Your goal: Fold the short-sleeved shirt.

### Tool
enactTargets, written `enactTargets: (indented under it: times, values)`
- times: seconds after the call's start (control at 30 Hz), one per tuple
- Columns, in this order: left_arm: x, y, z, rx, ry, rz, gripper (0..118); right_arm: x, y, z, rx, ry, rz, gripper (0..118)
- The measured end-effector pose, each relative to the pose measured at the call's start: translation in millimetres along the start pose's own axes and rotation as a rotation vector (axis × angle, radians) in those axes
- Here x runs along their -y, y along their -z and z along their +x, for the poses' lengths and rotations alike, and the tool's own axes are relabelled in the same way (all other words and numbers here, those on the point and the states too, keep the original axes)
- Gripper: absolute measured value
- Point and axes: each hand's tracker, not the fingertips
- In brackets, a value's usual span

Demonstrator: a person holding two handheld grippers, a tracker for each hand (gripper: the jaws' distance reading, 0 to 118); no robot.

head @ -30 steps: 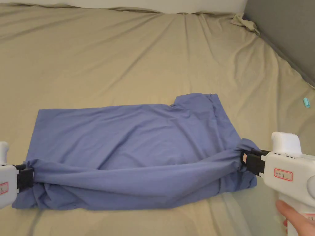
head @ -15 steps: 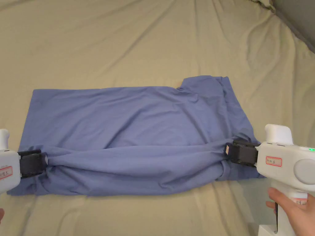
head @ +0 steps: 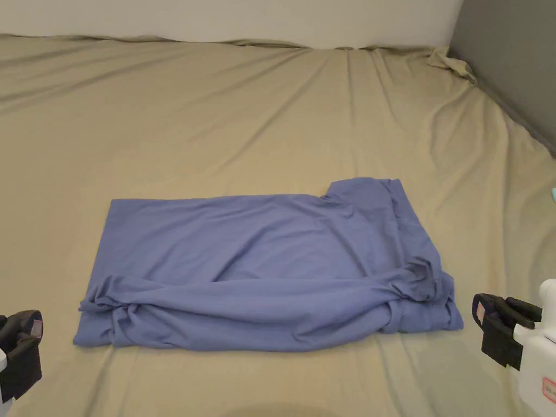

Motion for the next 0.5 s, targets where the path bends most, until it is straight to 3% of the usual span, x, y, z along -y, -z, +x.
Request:
enactTargets:
  times: [0.13, 0.43, 0.47, 0.5]
  values:
    - [17, -24, 7, 0.0, 0.01, -0.016, 0, 18, -24, 0, -0.046, 0.04, -0.014, 4]
    - [24, 25, -7, 0.055, -0.017, -0.086, 1, 17, -26, -3, -0.056, 0.069, -0.027, 4]
    - [26, 42, -13, 0.087, -0.047, -0.11, 19, 17, -23, -4, -0.063, 0.066, -0.034, 4]
    - [27, 64, -19, 0.106, -0.07, -0.156, 60, 16, -20, -6, -0.068, 0.064, -0.038, 4]
